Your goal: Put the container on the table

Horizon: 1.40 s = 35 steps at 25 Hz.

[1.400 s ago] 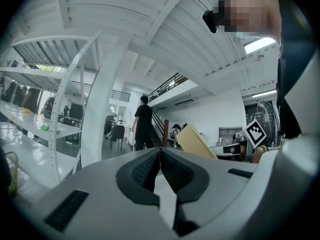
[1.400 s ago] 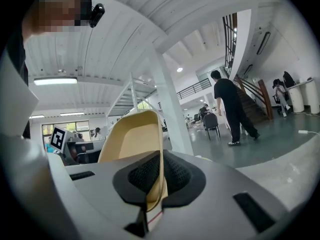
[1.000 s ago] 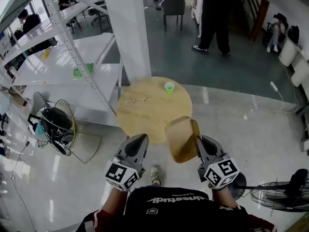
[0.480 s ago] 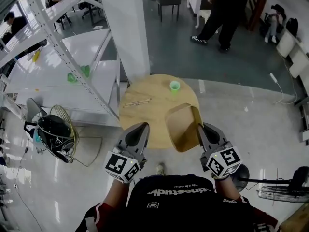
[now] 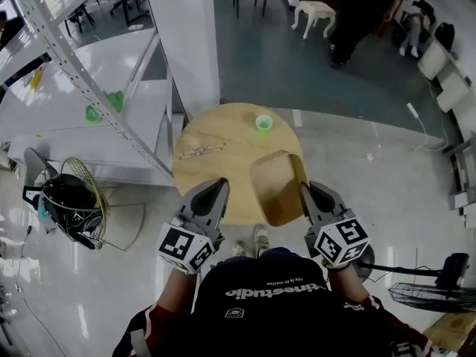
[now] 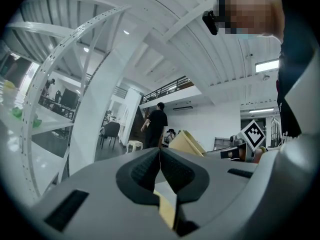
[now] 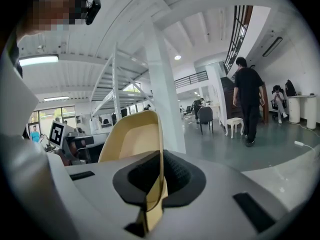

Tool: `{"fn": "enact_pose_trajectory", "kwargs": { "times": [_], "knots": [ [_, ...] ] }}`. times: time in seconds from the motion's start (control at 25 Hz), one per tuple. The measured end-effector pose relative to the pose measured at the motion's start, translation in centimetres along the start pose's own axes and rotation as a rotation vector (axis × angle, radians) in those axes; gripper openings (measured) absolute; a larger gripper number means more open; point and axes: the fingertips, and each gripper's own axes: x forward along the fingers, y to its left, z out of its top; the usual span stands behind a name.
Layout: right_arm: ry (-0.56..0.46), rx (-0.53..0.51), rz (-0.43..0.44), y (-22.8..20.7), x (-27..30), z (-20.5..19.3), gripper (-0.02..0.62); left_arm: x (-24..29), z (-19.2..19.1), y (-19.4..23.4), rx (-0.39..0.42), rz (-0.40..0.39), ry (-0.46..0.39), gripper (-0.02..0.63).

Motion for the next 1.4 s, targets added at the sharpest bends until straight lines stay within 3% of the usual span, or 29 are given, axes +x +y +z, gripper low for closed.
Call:
{"fn": "enact_pose_trajectory", "kwargs": {
  "times": [0.2, 0.52, 0.76, 1.4],
  "knots": [
    [0.026, 0.016, -0.007, -2.4, 1.4, 0.0, 0.025, 2.6, 0.3, -0.5, 0.039, -0.009, -0.008, 0.025],
    [0.149, 0.134, -0.066, -9.2, 5.1, -4.1, 0.025, 7.0, 0.3, -1.5, 0.079, -0.031, -0.013, 0.025],
    [0.253, 0.259, -0.16, -15.3, 8.0, -10.4, 0.025, 9.8, -0.2, -2.2, 0.073, -0.04, -0.008, 0.025],
    [0.46, 0.367, -0.362, -23.4, 14.2, -26.1, 0.025, 11.9, -2.4, -3.4, 0.071, -0.039, 0.05, 0.025]
  ]
}}
